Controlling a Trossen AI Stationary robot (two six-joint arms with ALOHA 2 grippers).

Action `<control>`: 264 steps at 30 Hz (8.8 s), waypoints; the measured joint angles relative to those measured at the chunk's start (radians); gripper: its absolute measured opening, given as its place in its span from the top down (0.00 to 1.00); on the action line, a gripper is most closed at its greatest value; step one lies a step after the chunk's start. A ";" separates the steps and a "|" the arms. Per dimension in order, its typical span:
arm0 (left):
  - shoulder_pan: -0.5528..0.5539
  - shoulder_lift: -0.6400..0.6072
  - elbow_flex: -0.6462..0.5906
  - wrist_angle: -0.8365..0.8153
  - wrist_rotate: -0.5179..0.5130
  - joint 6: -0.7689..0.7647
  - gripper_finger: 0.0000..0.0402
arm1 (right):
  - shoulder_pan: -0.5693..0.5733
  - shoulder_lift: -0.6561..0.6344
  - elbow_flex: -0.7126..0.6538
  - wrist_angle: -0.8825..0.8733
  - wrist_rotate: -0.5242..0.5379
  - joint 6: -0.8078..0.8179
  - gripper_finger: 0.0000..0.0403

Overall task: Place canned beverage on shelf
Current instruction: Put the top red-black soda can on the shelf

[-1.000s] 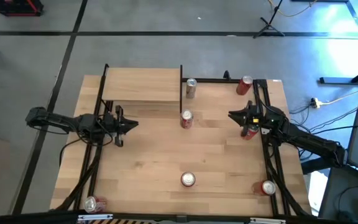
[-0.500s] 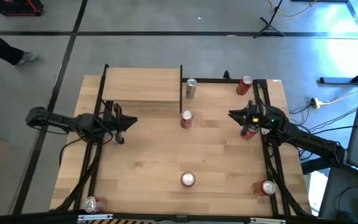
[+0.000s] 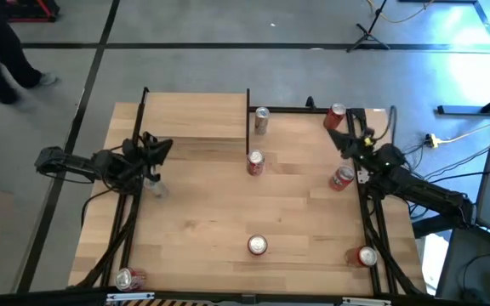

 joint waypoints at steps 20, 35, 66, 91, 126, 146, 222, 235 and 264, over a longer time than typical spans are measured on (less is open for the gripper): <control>0.049 0.003 0.000 -0.009 -0.016 -0.023 0.93 | -0.191 0.782 0.863 -0.958 0.241 -0.470 0.83; 0.049 0.003 0.000 -0.009 -0.026 -0.026 0.93 | -0.563 1.148 1.222 -1.349 -0.012 -0.510 0.40; 0.049 0.003 -0.001 -0.010 -0.054 -0.025 0.93 | -0.591 1.376 1.244 -1.411 0.028 -0.498 0.17; 0.049 0.003 -0.001 -0.002 -0.044 -0.023 0.93 | -0.609 1.527 1.248 -1.412 0.046 -0.506 0.18; 0.049 0.003 0.008 -0.026 -0.102 -0.020 0.63 | -0.404 1.421 1.536 -1.628 -0.056 -0.591 0.35; 0.049 0.003 0.009 -0.029 -0.097 0.003 0.54 | 0.085 1.474 1.397 -1.536 -0.073 -0.395 0.35; 0.049 0.003 0.010 -0.028 -0.112 0.004 0.54 | 0.125 1.390 1.077 -1.246 -0.020 -0.317 0.08; 0.049 0.003 0.036 -0.060 -0.098 0.031 0.54 | 0.125 1.391 1.095 -1.254 -0.020 -0.350 0.34; 0.049 0.219 0.686 -1.064 -0.103 -0.098 0.54 | 0.125 1.511 1.981 -1.574 0.032 -0.609 0.34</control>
